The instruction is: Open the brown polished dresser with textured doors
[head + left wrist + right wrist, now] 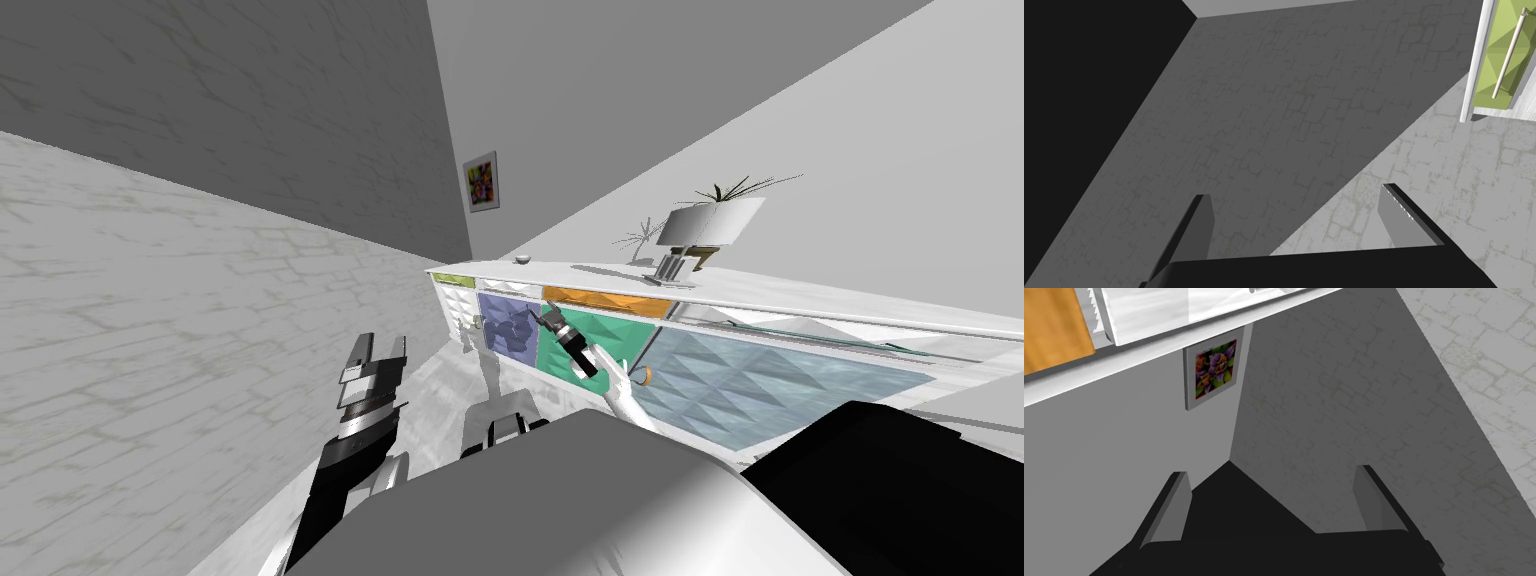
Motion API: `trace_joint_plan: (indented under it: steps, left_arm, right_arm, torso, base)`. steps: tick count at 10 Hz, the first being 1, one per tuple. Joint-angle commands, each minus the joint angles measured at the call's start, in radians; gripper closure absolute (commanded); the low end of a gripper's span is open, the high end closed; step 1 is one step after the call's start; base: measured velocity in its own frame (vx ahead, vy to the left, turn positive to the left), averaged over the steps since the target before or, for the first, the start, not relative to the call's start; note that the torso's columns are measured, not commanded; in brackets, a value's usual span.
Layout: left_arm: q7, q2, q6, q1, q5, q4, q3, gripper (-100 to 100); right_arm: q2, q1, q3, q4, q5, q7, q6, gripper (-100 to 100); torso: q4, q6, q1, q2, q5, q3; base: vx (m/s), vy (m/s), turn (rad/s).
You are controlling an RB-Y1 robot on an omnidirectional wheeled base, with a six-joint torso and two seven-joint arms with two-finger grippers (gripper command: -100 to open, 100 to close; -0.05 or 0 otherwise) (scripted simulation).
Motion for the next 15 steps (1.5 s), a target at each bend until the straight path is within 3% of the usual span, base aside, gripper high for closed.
trace_joint_plan:
  steps: [1,6,8,13,15]
  left_arm:
    - [0.000,0.000,0.000,0.000,0.000,0.000,0.000,0]
    - [0.000,0.000,0.000,0.000,0.000,0.000,0.000,0]
    - [0.000,0.000,0.000,0.000,0.000,0.000,0.000,0]
    - [0.000,0.000,0.000,0.000,0.000,0.000,0.000,0]
    - [0.000,0.000,0.000,0.000,0.000,0.000,0.000,0]
  right_arm:
    - [-0.014,-0.035,0.001,0.040,0.058,0.071,0.020,-100]
    - [-0.036,-0.080,0.001,0.093,0.132,0.173,0.045,-100]
    - [-0.059,-0.124,0.000,0.147,0.199,0.241,0.069,-100]
    - [-0.083,-0.165,0.000,0.199,0.272,0.347,0.093,-100]
    - [-0.109,-0.203,0.000,0.246,0.335,0.414,0.114,-100]
  torso:
    - [0.000,0.000,0.000,0.000,0.000,0.000]
    - [0.000,0.000,0.000,0.000,0.000,0.000]
    - [0.000,0.000,0.000,0.000,0.000,0.000]
    - [0.000,0.000,-0.001,0.001,0.000,0.000]
    - [0.000,0.000,0.000,0.000,0.000,0.000]
  base:
    - [0.032,0.053,0.011]
    - [0.032,0.042,0.008]
    - [0.038,0.051,0.012]
    - [0.030,0.043,0.007]
    - [0.037,0.053,0.010]
